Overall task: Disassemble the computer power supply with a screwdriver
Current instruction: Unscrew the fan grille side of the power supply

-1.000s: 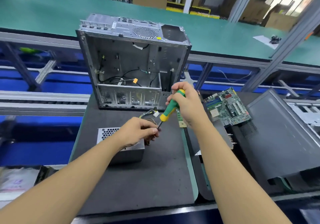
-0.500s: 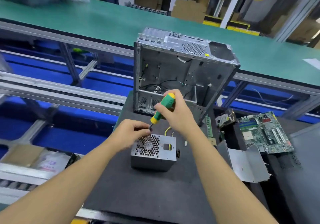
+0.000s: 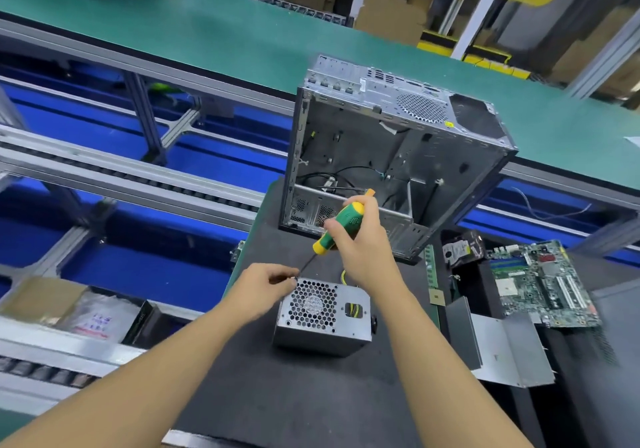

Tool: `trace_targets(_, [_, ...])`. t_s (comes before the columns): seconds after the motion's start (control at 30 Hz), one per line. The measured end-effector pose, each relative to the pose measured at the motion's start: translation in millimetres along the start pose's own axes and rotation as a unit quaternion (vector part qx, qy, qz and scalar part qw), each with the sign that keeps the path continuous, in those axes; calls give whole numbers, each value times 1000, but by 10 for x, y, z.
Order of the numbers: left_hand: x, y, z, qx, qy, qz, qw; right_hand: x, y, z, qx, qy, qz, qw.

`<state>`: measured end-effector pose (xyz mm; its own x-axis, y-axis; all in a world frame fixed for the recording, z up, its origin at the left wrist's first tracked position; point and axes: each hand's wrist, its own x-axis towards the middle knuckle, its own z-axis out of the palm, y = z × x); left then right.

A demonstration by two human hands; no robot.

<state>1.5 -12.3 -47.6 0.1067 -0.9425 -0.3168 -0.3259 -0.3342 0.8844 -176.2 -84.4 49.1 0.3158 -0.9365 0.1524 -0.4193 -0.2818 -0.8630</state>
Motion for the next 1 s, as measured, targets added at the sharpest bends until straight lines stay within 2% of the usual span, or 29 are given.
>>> trace_targets(0.3, [-4, -37, 47, -133, -12, -26, 991, 18, 44, -35, -18, 6, 4, 1000])
trace_targets(0.8, [23, -14, 45, -169, -37, -50, 984, 5, -16, 4, -41, -6, 10, 999])
trace_targets(1.0, [39, -32, 37, -161, -36, -47, 985, 60, -62, -1, -53, -34, 13, 998])
